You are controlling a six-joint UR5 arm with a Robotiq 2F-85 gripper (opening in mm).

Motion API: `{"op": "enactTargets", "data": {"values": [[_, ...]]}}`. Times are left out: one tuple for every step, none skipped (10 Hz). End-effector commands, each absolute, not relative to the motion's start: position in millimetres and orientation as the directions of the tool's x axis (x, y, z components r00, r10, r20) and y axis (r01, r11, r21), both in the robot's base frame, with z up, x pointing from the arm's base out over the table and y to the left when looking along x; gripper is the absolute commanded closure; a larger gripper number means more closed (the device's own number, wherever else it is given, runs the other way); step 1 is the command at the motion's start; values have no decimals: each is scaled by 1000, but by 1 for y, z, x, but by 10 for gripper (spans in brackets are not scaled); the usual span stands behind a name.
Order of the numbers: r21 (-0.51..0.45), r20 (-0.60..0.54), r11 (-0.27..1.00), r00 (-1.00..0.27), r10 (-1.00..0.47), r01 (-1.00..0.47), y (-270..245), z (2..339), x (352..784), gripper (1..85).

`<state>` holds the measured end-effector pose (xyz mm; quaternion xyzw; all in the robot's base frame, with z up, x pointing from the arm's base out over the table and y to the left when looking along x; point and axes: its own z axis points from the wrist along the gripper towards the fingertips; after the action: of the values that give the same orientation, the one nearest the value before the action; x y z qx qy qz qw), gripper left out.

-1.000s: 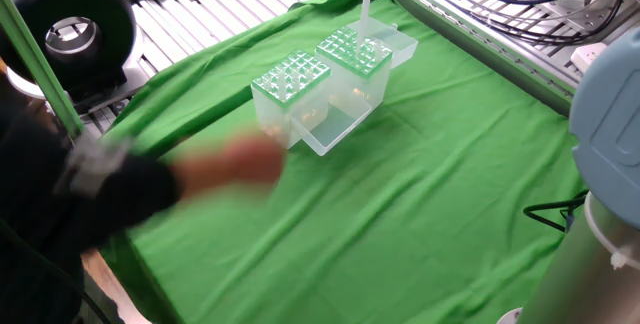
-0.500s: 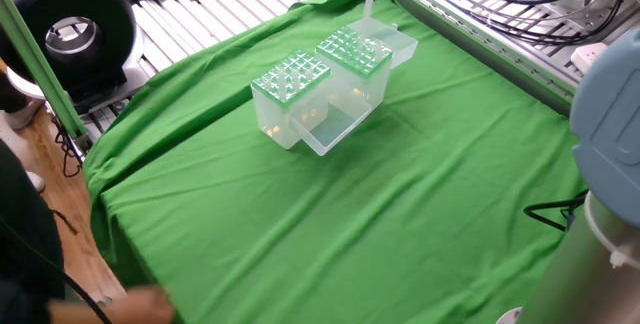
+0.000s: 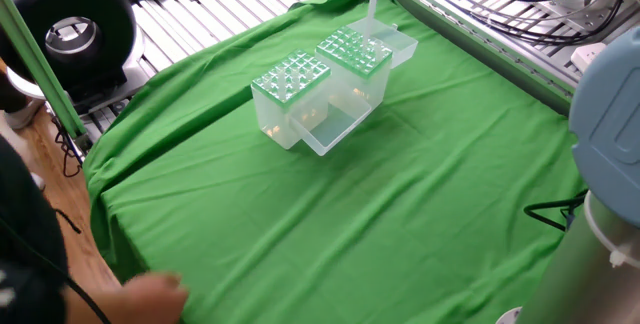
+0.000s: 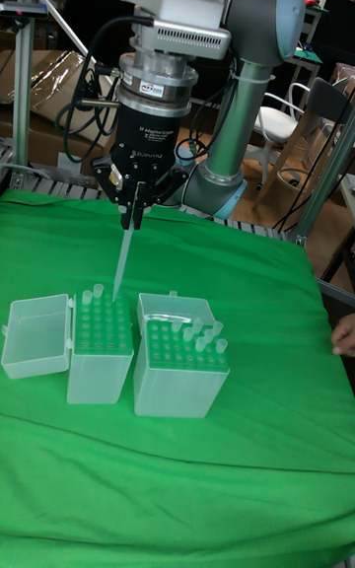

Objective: Insert a large pipette tip into the holder for large pipette tips

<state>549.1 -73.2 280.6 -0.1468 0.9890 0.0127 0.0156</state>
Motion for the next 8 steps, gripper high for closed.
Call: {"op": "enactTargets", "data": {"values": [[30, -46, 956, -956, -290, -291, -70, 278, 551, 847], [30, -46, 956, -956, -290, -291, -70, 277, 551, 847], [30, -45, 956, -956, -290, -291, -70, 276, 550, 847], [30, -45, 957, -957, -288, -290, -70, 276, 550, 847], [31, -43, 957, -957, -287, -288, -69, 275, 549, 847], [30, -45, 958, -957, -285, -287, -67, 274, 549, 847], [30, -47, 958, -958, -284, -285, -66, 273, 550, 847], [29, -50, 958, -958, -284, -285, -66, 271, 551, 847]]}}
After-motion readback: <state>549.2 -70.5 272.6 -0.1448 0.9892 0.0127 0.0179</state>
